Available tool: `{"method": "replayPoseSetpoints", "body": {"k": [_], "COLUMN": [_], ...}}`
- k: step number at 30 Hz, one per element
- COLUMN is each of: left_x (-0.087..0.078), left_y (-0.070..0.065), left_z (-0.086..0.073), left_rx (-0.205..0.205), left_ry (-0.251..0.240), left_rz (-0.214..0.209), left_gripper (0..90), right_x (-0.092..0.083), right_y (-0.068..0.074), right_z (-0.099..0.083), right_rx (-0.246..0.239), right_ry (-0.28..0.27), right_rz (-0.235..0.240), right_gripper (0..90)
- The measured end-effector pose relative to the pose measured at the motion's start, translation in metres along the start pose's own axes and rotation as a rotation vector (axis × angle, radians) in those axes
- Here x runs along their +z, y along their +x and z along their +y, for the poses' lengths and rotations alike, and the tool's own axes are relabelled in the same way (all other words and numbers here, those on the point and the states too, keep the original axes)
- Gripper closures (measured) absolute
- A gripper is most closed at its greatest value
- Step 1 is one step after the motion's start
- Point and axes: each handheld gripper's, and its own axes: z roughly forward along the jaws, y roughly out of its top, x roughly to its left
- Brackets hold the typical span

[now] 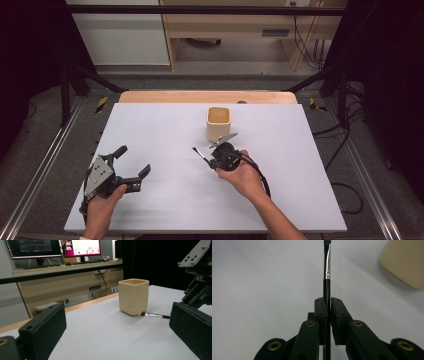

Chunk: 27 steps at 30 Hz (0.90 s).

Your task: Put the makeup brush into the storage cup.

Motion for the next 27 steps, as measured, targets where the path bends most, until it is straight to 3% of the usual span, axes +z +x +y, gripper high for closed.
{"method": "replayPoseSetpoints", "body": {"k": [2,4,8,11,13,20,27], "left_x": [0.006,0.009,0.018,0.025,0.029,0.047,0.061], "left_y": [-0.002,-0.003,-0.007,-0.009,-0.01,-0.014,-0.017], "left_z": [0.01,0.015,0.034,0.048,0.054,0.068,0.073], "left_rx": [0.004,0.008,0.014,-0.004,-0.022,-0.052,-0.092], "left_ry": [0.01,0.009,0.016,0.013,0.014,0.067,0.101], "left_rz": [-0.011,-0.021,-0.051,-0.074,-0.091,-0.12,-0.11], "left_gripper": [1.1,1.1,1.1,1.1,1.2,1.2,1.8], "right_x": [-0.009,-0.012,-0.026,-0.029,-0.033,-0.041,-0.048], "right_y": [-0.001,-0.002,-0.005,-0.005,-0.005,-0.005,-0.003], "right_z": [0.0,0.0,0.0,0.0,0.0,0.0,0.0], "right_rx": [-0.002,-0.002,-0.001,-0.002,-0.006,-0.008,-0.007], "right_ry": [-0.054,-0.069,-0.186,-0.218,-0.269,-0.344,-0.391], "right_rz": [-0.003,-0.005,-0.02,-0.023,-0.031,-0.052,-0.094], "right_gripper": [83.9,83.9,83.8,83.9,83.8,83.8,83.8]}}
